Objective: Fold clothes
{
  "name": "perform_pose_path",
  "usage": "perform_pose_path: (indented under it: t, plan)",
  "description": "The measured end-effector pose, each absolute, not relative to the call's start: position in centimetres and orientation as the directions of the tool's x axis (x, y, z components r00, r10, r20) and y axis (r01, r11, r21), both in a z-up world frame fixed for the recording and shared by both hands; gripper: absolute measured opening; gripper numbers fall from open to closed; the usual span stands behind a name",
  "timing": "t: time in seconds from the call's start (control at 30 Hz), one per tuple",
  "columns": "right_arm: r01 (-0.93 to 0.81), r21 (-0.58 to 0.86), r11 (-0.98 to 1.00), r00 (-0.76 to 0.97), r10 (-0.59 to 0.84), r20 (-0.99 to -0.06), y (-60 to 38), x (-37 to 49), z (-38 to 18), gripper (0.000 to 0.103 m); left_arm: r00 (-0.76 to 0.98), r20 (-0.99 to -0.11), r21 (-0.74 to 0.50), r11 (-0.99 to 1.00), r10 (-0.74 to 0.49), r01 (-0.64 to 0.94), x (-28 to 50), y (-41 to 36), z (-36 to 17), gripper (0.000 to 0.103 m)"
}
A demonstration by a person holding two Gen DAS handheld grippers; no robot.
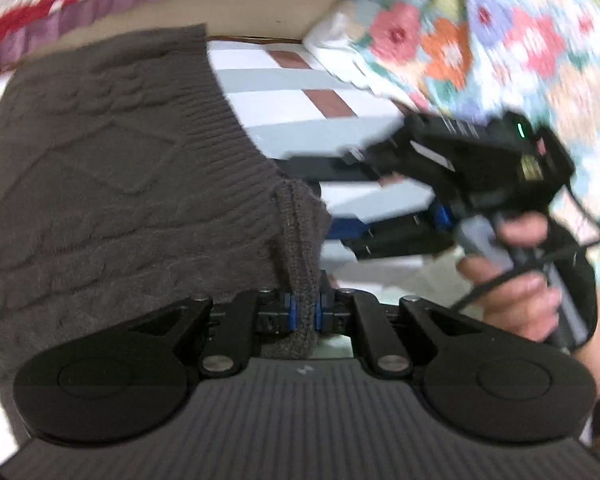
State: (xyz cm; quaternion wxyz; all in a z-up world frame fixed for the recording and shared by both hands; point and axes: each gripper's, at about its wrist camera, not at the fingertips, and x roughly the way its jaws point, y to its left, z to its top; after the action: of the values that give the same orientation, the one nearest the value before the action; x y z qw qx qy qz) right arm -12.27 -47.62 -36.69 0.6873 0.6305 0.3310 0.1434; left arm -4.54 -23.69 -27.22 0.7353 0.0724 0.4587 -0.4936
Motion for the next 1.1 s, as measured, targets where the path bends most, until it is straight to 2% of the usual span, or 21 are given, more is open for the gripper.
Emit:
perform_pose_path:
  t: [0.1, 0.13, 0.17, 0.2, 0.23, 0.3, 0.37, 0.43, 0.47, 0.53, 0.6, 0.7, 0.83, 1.1]
  plan:
    - [0.18, 0.963, 0.2, 0.746, 0.611, -0.266, -46.8, -11.9, -36.0, 0.064, 0.121, -0.754, -0.311, 0.513, -0.646, 0.8, -5.2, -23.7, -26.7, 0.008]
    - [0.173, 0.957, 0.235, 0.747, 0.602, -0.283, -46.4, -11.7, -35.9, 0.06, 0.131, -0.755, -0.308, 0.524, -0.642, 0.794, -5.1, -23.5, -26.5, 0.008]
    - [0.162, 0.949, 0.272, 0.75, 0.59, -0.297, -46.0, -11.6, -35.7, 0.047, 0.14, -0.757, -0.306, 0.535, -0.638, 0.787, -5.1, -23.2, -26.2, 0.009]
    - [0.137, 0.94, 0.314, 0.765, 0.57, -0.301, -45.6, -11.7, -35.4, 0.011, 0.15, -0.757, -0.304, 0.546, -0.636, 0.781, -5.0, -22.8, -25.9, 0.012]
    - [0.117, 0.93, 0.348, 0.779, 0.548, -0.303, -45.3, -11.8, -34.8, 0.011, 0.161, -0.751, -0.308, 0.555, -0.641, 0.773, -5.1, -22.1, -25.5, 0.016]
    - [0.06, 0.893, 0.446, 0.817, 0.492, -0.301, -45.0, -12.4, -33.0, 0.01, 0.19, -0.709, -0.336, 0.562, -0.679, 0.755, -5.4, -19.9, -24.3, 0.039]
    - [0.016, 0.832, 0.555, 0.849, 0.433, -0.304, -45.2, -12.8, -31.1, 0.01, 0.237, -0.675, -0.347, 0.584, -0.699, 0.734, -5.3, -17.4, -23.0, 0.044]
    - [0.017, 0.79, 0.613, 0.849, 0.408, -0.335, -45.3, -12.7, -30.4, 0.01, 0.311, -0.647, -0.339, 0.628, -0.697, 0.701, -4.4, -15.5, -22.3, 0.044]
    - [0.043, 0.753, 0.656, 0.835, 0.39, -0.388, -44.9, -12.4, -30.5, 0.01, 0.352, -0.638, -0.344, 0.662, -0.685, 0.666, -3.5, -14.9, -22.6, 0.044]
    - [0.091, 0.67, 0.737, 0.801, 0.345, -0.489, -44.1, -11.7, -30.6, 0.01, 0.403, -0.649, -0.354, 0.725, -0.645, 0.591, -1.4, -14.0, -23.7, 0.044]
    - [0.118, 0.588, 0.8, 0.77, 0.3, -0.563, -43.1, -11.4, -31.2, 0.01, 0.44, -0.69, -0.296, 0.779, -0.575, 0.553, 0.2, -14.2, -25.8, 0.042]
    - [0.113, 0.53, 0.84, 0.759, 0.271, -0.592, -42.5, -11.7, -31.3, 0.009, 0.394, -0.778, -0.209, 0.794, -0.489, 0.571, 0.9, -15.5, -29.4, 0.041]
    - [0.101, 0.428, 0.898, 0.712, 0.236, -0.662, -42.2, -11.5, -30.8, 0.009, 0.374, -0.797, -0.223, 0.806, -0.475, 0.549, 0.6, -15.5, -30.7, 0.041]
    - [0.123, 0.34, 0.932, 0.65, 0.184, -0.738, -42.3, -12.5, -32.2, 0.008, 0.352, -0.813, -0.243, 0.819, -0.464, 0.519, 0.0, -14.9, -32.1, 0.042]
